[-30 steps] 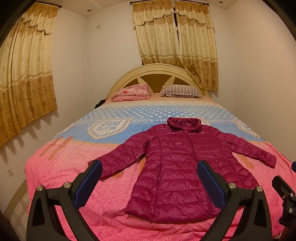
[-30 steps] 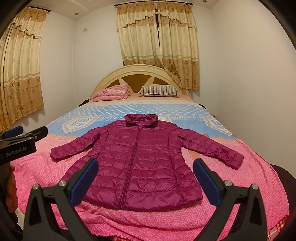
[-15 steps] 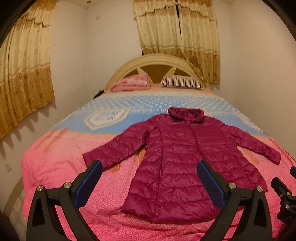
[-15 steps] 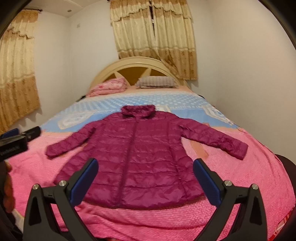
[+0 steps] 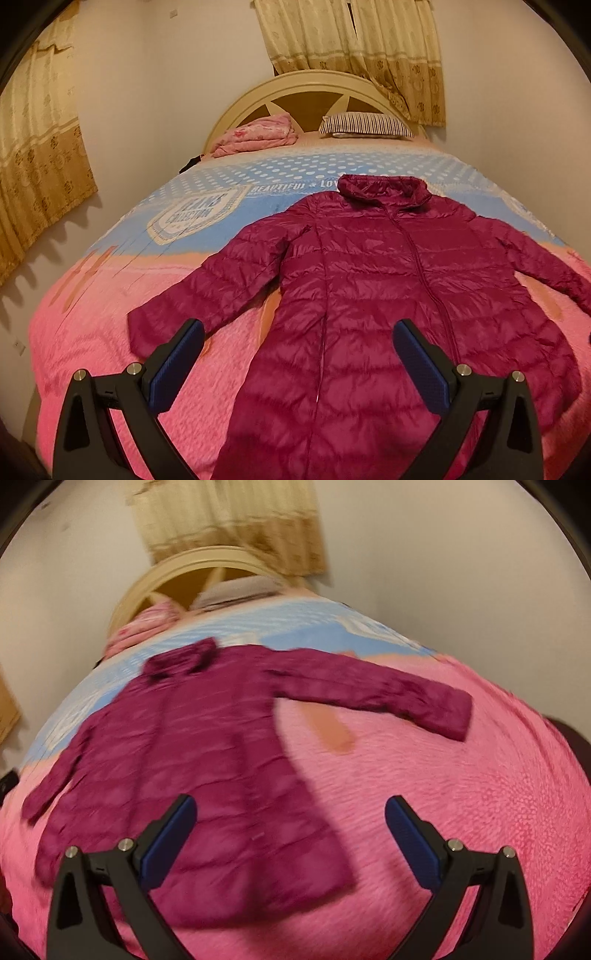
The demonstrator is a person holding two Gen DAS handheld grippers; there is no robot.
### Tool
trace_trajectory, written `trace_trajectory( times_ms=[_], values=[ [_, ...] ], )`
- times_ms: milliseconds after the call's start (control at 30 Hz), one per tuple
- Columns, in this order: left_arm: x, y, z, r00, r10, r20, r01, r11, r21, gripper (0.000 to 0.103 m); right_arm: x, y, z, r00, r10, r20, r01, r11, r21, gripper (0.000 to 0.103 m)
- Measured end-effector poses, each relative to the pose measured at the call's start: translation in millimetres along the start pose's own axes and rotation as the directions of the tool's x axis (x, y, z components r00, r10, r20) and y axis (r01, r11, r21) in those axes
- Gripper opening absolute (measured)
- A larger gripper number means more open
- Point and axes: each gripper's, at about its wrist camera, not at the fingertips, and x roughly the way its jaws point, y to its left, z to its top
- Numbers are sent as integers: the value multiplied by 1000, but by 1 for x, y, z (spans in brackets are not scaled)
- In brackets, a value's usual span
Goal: Fold large clothes
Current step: 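Grasp the jacket sleeve with the right tool and lift it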
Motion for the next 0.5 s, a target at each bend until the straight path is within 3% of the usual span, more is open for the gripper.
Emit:
trace_trajectory(
  times_ms=[200,500],
  values=[
    [52,-9,17,999,24,-43,-23,999,25,102,41,-63,27,994,-93,-49,98,990,103,99],
    [104,-12,33,994,65,-88,-57,995,83,102,76,-150,67,984,-129,-119,158,946,282,92]
  ],
)
